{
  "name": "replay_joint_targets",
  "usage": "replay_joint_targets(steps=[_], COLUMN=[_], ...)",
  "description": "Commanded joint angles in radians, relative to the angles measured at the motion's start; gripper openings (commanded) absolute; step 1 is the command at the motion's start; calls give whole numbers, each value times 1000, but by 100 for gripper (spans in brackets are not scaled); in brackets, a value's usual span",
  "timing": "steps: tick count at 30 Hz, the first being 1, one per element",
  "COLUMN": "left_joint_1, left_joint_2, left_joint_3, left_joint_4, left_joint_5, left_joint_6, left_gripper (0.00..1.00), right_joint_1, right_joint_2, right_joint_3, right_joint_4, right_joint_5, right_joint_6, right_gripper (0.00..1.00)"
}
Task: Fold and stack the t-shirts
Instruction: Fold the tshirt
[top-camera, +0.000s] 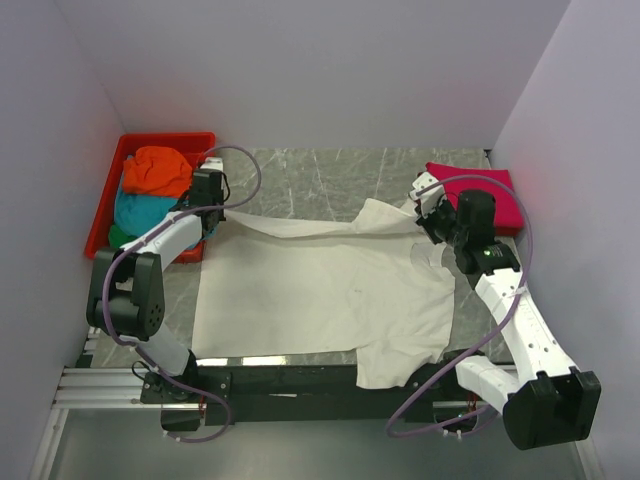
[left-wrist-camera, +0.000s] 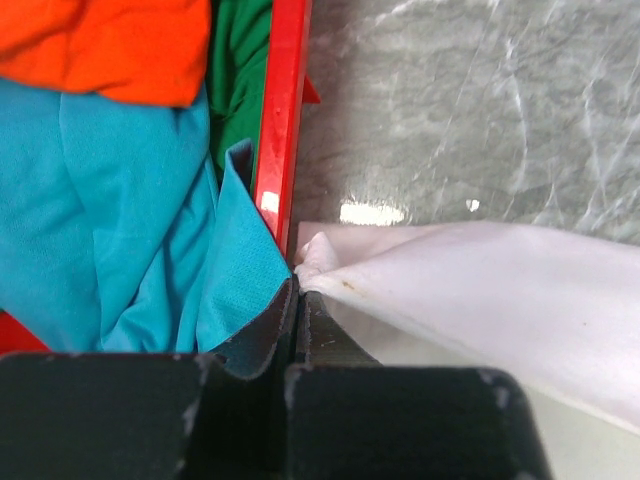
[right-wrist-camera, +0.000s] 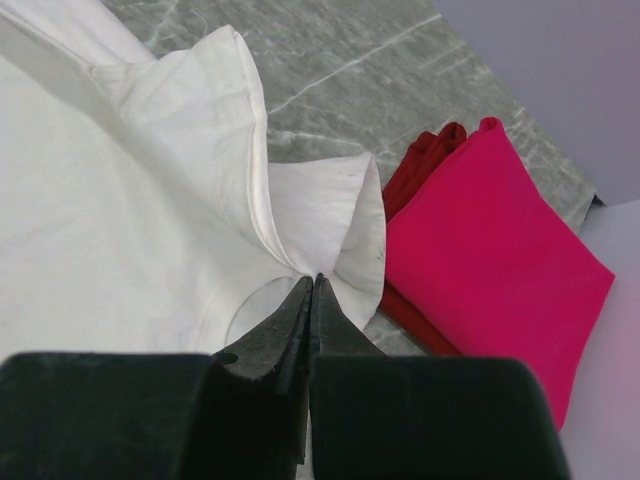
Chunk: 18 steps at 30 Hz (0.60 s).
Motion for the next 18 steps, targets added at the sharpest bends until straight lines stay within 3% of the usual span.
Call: replay_joint_targets(steps=[1,18], left_joint_1=[-11,-22], left_joint_2=[-10,-33], left_joint_3=[-4,-22], left_joint_4=[-20,-63], left_joint_5=[-32,-4], left_joint_6=[20,33], left_gripper=[0,1], right_joint_1=[-19,-25], right_joint_2=[-35,-49], right_joint_3=[0,-20], right_joint_4=[42,19], right_joint_5=[-8,-30], right_joint_6=[1,-19], right_gripper=[0,0])
